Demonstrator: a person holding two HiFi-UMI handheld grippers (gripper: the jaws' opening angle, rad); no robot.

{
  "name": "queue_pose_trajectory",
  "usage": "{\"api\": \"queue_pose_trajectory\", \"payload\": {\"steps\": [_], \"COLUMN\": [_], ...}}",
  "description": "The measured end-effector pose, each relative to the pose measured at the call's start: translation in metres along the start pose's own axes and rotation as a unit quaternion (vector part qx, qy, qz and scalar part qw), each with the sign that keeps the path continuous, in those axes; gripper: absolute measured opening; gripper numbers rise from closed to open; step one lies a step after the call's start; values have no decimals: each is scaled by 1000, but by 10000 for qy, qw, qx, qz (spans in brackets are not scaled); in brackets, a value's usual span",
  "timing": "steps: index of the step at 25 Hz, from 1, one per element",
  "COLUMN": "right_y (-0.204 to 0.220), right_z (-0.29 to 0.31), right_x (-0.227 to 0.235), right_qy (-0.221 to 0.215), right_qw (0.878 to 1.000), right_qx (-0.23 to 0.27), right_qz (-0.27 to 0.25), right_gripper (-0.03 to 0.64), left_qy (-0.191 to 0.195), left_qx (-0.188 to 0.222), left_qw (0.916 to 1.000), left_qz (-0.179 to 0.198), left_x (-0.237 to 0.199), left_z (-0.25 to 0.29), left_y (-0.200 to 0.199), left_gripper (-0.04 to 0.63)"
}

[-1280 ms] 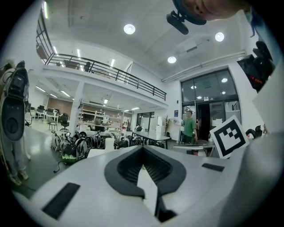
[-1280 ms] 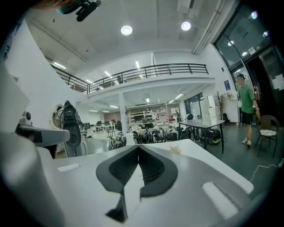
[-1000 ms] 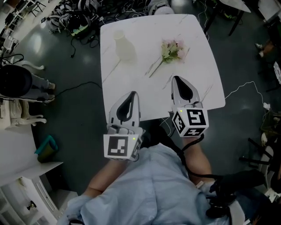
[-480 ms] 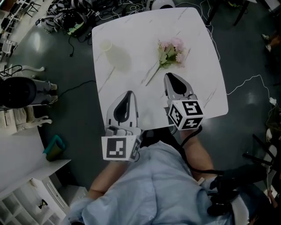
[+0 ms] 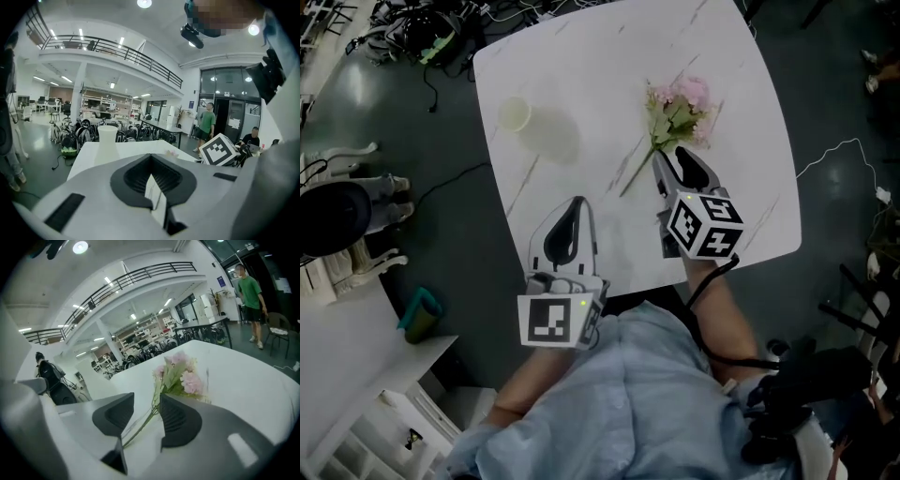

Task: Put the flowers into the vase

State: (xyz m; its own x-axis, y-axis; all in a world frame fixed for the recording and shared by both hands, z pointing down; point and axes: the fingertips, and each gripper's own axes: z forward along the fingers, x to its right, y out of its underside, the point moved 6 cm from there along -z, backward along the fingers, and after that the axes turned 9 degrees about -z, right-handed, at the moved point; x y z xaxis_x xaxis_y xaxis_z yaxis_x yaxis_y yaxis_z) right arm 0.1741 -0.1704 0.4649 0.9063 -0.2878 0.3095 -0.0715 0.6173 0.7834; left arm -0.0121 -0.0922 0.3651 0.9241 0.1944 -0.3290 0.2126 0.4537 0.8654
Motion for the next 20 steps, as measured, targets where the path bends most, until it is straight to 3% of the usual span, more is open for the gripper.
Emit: {"api": "queue_pose_trajectory", "payload": {"steps": [6, 13, 20], "right_y": [11, 27, 21], "right_z": [38, 67, 68], "right_x": [10, 20, 19], "right_qy": [352, 997, 988], "right_qw": [9974, 9882, 9908], "right_qx": [-390, -1162, -925], "right_qz": [490, 69, 15], "right_gripper": [188, 179, 88], "left_qy": [104, 7, -77], "left_qx": [-179, -266, -240], "left_qw": [9994, 9982, 9974], "left_qz": [-281, -537, -681], "left_x": [-34, -67, -87], "left_z": [19, 28, 21], "left_y": [3, 5, 7], "left_gripper": [3, 3, 3]}}
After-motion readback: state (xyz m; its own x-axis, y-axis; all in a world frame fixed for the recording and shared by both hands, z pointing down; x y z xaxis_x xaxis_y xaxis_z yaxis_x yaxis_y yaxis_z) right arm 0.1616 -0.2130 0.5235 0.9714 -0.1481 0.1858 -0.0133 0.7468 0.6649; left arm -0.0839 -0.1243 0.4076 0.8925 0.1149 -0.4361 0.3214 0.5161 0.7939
